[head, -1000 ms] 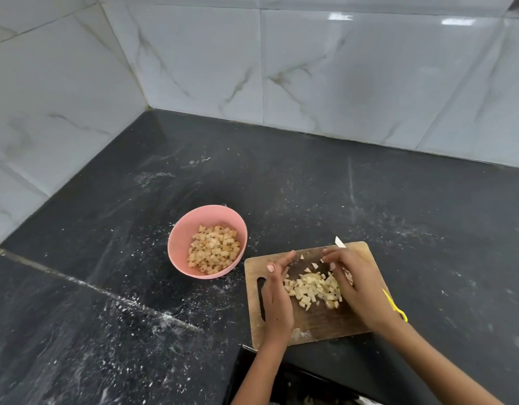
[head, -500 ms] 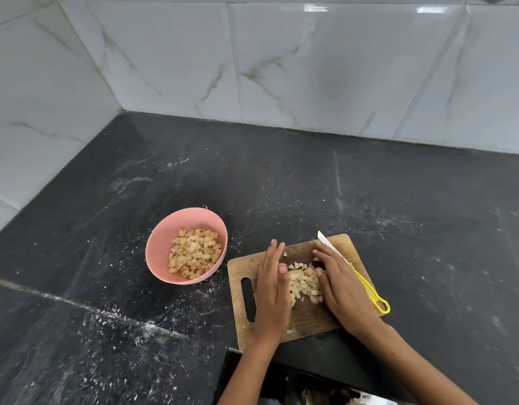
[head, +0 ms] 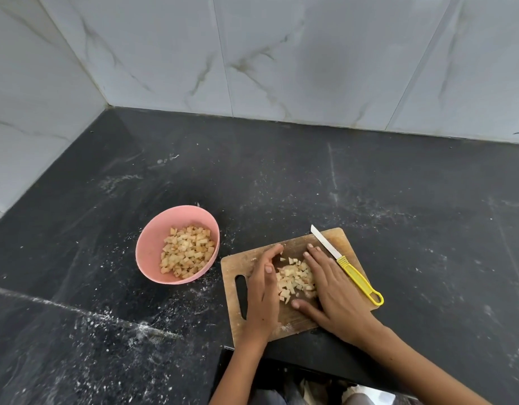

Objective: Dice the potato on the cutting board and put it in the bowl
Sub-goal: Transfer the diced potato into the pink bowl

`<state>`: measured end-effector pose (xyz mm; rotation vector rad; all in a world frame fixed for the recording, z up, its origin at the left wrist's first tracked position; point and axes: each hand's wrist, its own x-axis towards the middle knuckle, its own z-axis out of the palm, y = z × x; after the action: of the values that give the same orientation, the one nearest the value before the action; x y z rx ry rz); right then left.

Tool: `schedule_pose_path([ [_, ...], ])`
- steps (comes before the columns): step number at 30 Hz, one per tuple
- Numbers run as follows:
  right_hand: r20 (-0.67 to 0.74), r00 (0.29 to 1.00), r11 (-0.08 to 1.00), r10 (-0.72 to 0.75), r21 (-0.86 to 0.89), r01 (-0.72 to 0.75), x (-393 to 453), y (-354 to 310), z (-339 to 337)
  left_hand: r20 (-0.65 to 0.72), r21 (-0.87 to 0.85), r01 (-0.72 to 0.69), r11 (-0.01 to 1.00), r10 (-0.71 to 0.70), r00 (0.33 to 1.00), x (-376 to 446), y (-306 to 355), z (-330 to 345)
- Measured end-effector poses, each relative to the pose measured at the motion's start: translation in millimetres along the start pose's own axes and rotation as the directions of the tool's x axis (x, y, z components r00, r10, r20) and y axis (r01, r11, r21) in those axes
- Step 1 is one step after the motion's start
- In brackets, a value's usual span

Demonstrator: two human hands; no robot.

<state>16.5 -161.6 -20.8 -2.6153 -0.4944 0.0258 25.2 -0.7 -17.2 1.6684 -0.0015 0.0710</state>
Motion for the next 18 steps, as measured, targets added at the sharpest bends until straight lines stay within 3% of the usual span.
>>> schedule_pose_path([
  [3,0.104,0.990,0.993,-0.098,-0.057,0.104,10.8,-3.3,2.0,0.025,-0.174,0.071,0.982,-0.067,0.997,2.7,-2.0,-0.9],
  [6,0.111,0.976,0.980,-0.189,-0.045,0.195,24.6,-9.3,3.8,-0.010,-0.279,0.092,0.956,-0.098,0.995,2.9,-3.0,-0.6],
  [10,0.068,0.952,0.938,-0.299,-0.163,0.306,31.2,-9.0,9.3,-0.061,-0.304,0.075,0.950,-0.098,0.993,1.3,-4.1,1.4],
  [18,-0.031,0.937,0.891,-0.349,-0.322,0.321,48.4,-13.3,12.1,-0.130,-0.334,0.069,0.940,-0.118,0.984,2.9,-3.4,2.5],
])
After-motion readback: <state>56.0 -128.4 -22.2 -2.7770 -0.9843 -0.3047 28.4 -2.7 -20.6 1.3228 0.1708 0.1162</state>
